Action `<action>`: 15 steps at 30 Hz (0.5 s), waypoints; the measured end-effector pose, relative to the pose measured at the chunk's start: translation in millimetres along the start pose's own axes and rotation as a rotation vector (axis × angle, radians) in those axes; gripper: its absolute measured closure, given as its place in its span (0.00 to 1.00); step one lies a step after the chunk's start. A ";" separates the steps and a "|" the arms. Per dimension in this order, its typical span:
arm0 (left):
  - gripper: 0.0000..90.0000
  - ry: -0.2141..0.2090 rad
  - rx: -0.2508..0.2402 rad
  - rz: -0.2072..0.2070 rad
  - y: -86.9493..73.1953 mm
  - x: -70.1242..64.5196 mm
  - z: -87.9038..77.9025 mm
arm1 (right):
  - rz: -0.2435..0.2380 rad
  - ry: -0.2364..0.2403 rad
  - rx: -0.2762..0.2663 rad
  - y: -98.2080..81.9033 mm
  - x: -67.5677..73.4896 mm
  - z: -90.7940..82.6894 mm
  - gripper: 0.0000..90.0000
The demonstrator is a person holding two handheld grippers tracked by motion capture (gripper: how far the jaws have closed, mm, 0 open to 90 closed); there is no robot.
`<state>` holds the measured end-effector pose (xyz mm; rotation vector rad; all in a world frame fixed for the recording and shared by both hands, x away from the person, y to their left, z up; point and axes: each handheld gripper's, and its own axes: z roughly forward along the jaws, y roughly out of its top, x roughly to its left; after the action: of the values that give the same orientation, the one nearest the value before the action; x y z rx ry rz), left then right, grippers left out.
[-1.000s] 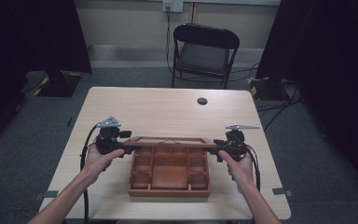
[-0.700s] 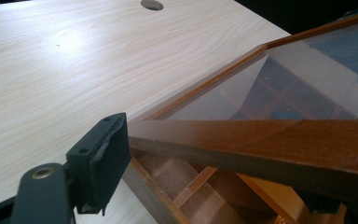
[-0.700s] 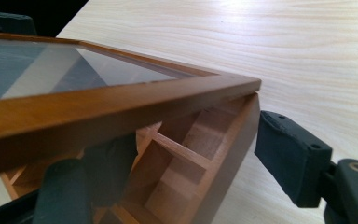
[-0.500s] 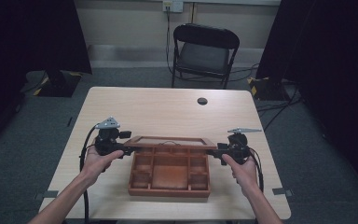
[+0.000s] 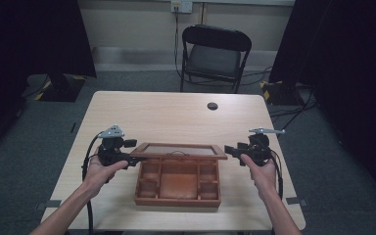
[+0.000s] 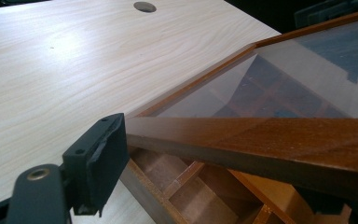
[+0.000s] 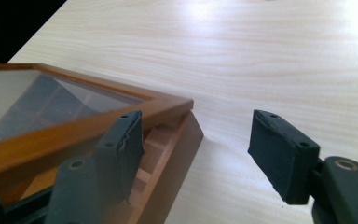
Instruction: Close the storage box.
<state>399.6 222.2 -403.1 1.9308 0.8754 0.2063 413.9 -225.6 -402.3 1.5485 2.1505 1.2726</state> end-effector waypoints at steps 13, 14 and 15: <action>0.18 -0.004 0.015 0.008 -5.4 -1.7 1.1 | -0.103 0.216 -0.061 32.1 45.7 -21.1 0.46; 0.18 -0.004 0.016 0.012 -5.9 -1.4 1.0 | -0.122 0.236 -0.059 33.9 51.7 -21.2 0.46; 0.18 -0.002 0.019 0.010 -6.5 -1.6 0.9 | -0.139 0.247 -0.060 35.7 57.6 -21.0 0.46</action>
<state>395.6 222.2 -408.6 1.9528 0.8694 0.2022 400.7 -184.8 -345.8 1.2504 2.2948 1.5340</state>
